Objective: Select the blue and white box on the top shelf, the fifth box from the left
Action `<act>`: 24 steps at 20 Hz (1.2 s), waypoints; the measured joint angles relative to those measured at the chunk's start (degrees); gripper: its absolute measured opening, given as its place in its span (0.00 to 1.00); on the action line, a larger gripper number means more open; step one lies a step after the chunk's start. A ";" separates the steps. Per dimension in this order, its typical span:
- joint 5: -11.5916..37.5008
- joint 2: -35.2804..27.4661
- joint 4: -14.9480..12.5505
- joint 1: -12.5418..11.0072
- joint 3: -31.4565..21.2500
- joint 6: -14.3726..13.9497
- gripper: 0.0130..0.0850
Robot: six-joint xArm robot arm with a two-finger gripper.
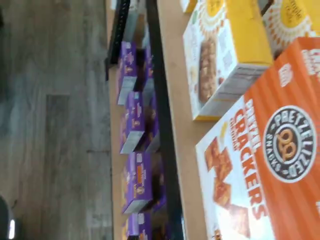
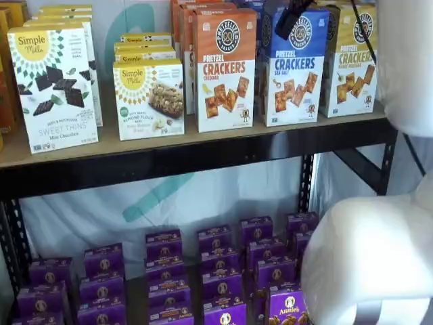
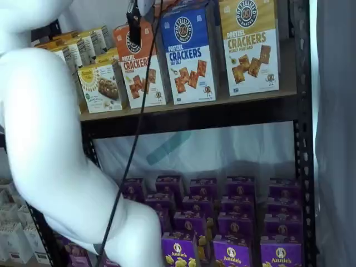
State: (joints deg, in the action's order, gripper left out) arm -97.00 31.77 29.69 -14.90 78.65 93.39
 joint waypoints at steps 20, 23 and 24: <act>3.18 -7.73 2.53 -2.93 7.68 1.83 1.00; 2.94 -9.53 2.29 -3.05 9.20 2.17 1.00; 2.86 -10.24 2.27 -3.11 9.82 2.29 1.00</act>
State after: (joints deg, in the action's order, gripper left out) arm -94.14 21.52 31.96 -18.01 88.47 95.68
